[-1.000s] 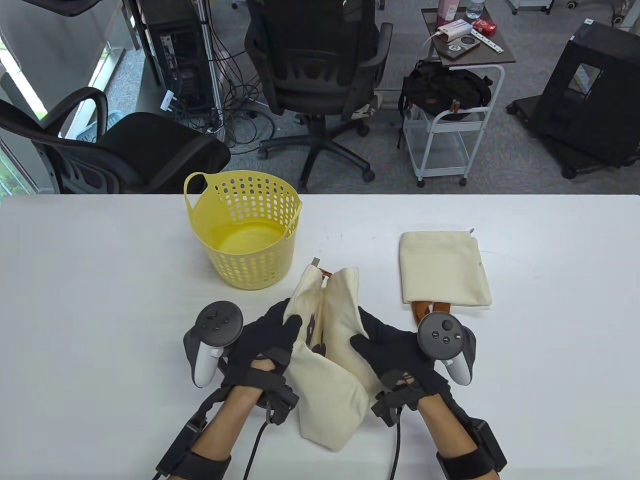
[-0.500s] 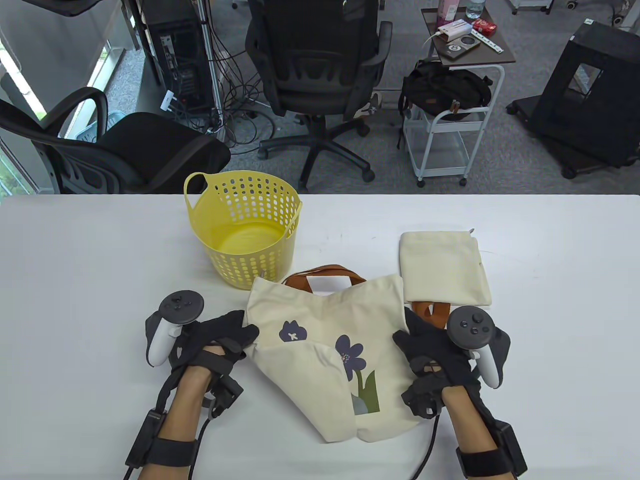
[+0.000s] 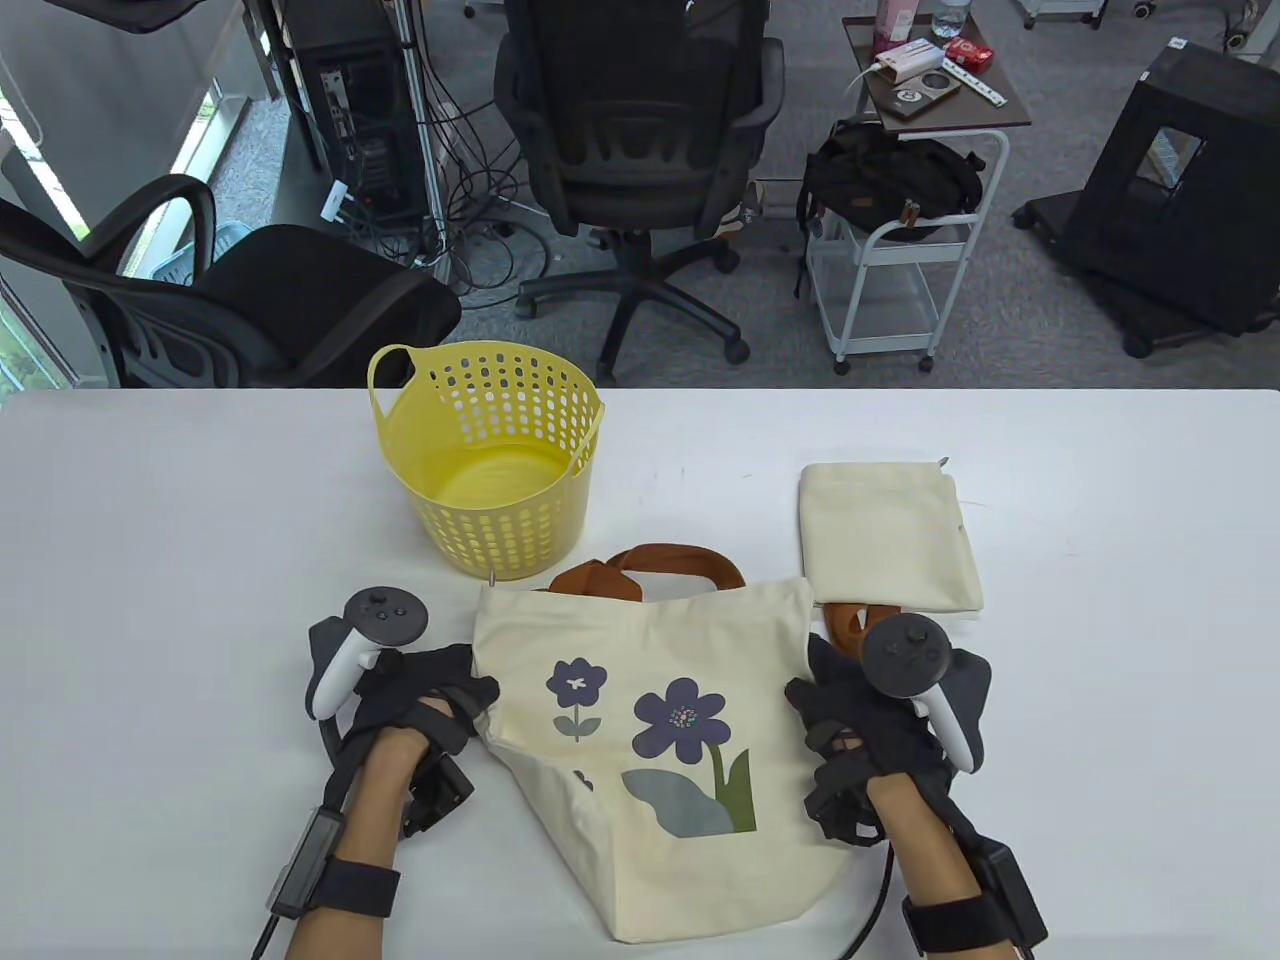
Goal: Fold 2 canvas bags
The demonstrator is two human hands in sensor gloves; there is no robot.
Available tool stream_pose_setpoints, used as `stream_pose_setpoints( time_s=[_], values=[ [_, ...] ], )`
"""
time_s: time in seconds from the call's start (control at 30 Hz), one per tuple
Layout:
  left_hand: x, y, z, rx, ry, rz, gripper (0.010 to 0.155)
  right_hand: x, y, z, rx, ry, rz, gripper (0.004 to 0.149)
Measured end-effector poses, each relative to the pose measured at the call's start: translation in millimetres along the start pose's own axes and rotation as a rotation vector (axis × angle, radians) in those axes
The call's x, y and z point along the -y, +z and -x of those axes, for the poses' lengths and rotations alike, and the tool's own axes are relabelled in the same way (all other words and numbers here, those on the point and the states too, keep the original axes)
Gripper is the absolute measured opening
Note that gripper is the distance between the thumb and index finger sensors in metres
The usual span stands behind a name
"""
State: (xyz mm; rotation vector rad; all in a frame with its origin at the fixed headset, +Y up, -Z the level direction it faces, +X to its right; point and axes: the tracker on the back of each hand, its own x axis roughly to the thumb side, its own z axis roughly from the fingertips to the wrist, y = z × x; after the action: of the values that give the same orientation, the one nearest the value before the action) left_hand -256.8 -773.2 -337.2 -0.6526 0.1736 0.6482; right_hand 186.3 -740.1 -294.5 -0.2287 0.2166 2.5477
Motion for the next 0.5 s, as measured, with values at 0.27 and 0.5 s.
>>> stream_pose_setpoints(
  time_s=[0.27, 0.5],
  values=[
    [-5.1, 28.6, -19.3, -0.041, -0.201, -0.232, 0.072, -12.9, 8.4, -12.2, -0.024, 0.349, 0.118, 0.061],
    [6.9, 68.9, -32.5, 0.253, -0.418, -0.148, 0.076, -23.8, 6.6, -15.4, -0.044, 0.464, 0.112, 0.063]
  ],
)
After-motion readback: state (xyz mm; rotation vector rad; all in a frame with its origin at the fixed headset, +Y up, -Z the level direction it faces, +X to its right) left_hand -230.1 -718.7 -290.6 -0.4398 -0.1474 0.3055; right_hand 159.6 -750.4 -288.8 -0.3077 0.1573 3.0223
